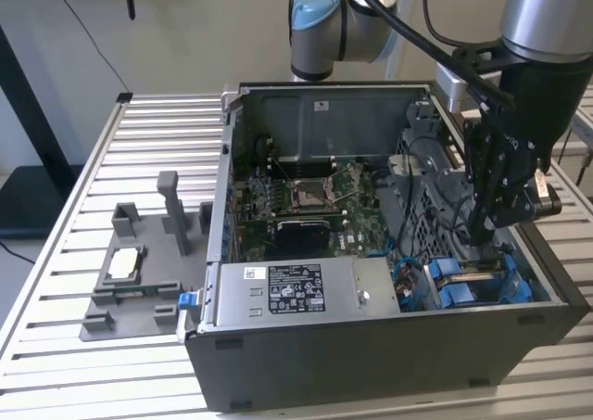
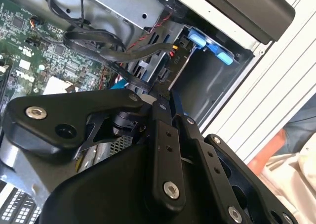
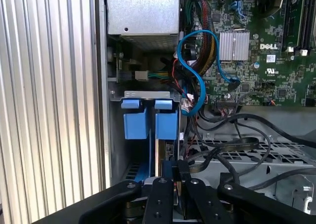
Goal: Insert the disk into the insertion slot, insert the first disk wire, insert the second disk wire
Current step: 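Insert the second disk wire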
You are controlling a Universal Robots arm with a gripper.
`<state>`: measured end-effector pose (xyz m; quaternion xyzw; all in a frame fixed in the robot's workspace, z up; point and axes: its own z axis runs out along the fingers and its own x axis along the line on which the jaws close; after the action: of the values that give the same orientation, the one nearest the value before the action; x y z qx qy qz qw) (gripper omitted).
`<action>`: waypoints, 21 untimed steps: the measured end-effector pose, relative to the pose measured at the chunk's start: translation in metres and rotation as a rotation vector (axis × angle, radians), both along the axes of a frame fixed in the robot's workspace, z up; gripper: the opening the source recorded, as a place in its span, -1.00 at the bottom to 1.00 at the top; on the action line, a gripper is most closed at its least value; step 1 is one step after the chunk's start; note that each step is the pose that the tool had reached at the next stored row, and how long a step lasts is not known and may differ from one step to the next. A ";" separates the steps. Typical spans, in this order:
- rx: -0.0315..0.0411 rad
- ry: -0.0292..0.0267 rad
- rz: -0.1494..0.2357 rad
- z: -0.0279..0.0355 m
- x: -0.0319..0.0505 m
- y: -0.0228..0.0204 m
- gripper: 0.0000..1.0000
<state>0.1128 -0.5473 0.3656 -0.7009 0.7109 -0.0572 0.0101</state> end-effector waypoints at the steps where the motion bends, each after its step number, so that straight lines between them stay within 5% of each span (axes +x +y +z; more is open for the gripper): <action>1: 0.0000 0.0000 0.000 0.0000 0.0000 0.0000 -0.68; 11: -0.0001 -0.0034 0.000 -0.0012 -0.0001 0.0000 -0.68; 13: -0.0001 -0.0095 0.000 -0.0021 -0.0004 0.0000 -0.68; 17: 0.0000 -0.0319 0.000 -0.0048 -0.0020 -0.0001 -0.68; 21: -0.0001 -0.0387 0.000 -0.0086 -0.0037 -0.0006 -0.68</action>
<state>0.1092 -0.5478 0.3571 -0.6997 0.7105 -0.0708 0.0238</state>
